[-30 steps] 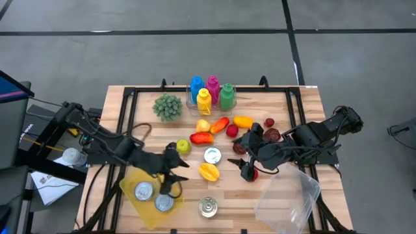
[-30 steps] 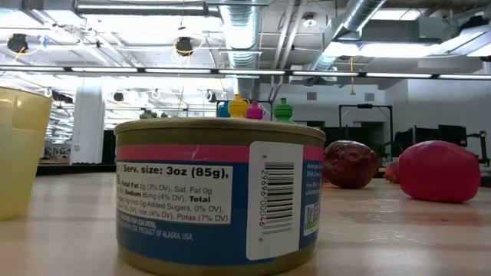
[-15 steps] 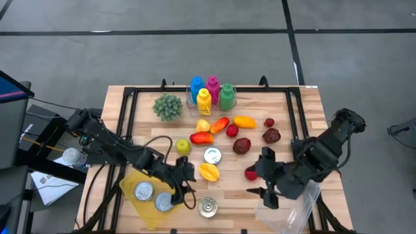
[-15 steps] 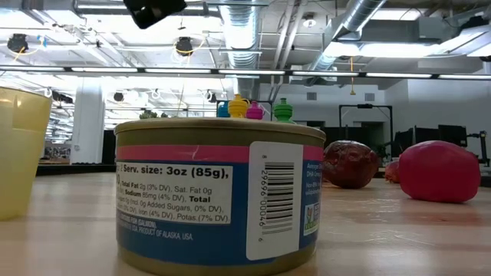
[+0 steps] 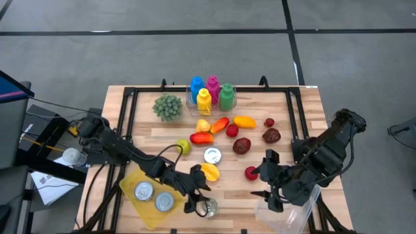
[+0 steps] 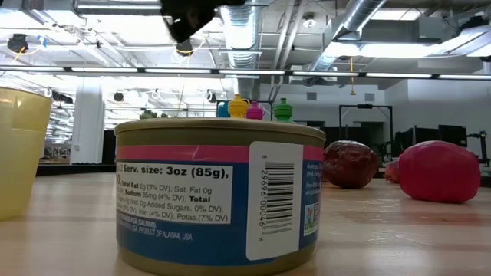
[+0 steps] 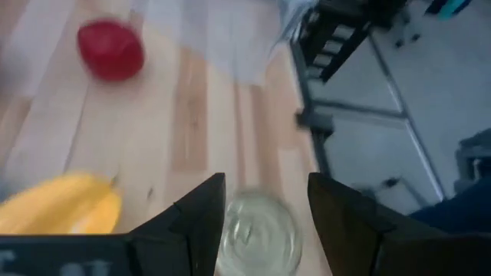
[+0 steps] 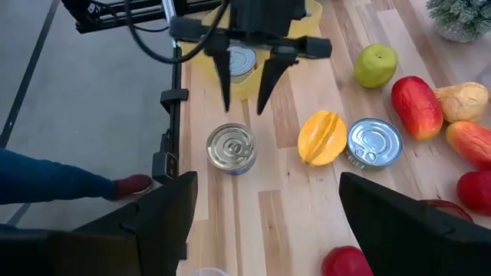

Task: Pick & Place Food Item
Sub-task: Put the blue and pink tuna can into the yellow bin

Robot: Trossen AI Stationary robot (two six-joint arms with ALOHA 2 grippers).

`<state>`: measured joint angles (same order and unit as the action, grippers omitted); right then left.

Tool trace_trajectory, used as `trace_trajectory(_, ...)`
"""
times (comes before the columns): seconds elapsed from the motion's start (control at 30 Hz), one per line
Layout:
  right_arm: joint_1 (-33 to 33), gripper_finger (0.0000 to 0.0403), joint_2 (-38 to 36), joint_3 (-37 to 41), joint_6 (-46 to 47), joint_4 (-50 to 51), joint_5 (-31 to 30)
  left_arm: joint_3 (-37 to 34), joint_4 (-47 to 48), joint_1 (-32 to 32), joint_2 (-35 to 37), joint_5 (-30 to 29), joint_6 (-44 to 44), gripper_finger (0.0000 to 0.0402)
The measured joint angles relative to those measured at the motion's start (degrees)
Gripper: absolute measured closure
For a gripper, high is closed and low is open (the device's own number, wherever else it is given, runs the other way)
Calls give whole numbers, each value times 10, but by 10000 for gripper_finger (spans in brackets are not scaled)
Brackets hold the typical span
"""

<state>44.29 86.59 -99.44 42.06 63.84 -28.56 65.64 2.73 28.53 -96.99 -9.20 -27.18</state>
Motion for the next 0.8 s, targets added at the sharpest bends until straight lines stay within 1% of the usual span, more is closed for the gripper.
trace_trajectory(0.1, 0, 91, 0, 0, 0, 2, 0, 0, -21, -2, -19, -19, 27, 219)
trace_trajectory(0.17, 4, 91, 0, 0, 0, 3, 0, 0, -14, -2, -28, -22, 28, 210)
trace_trajectory(0.33, 21, 91, 0, 0, 0, 5, 0, 0, 20, 11, -47, -46, 25, 163)
trace_trajectory(0.5, 42, 91, 0, 0, 0, 5, 0, -1, 13, 24, -67, -46, 28, 115)
trace_trajectory(0.63, 53, 91, 0, 0, 9, 5, -10, -1, 14, 27, -69, -46, 34, 89)
trace_trajectory(0.8, 60, 91, 0, 0, 15, 5, -24, 0, -2, 31, -69, -45, 74, 63)
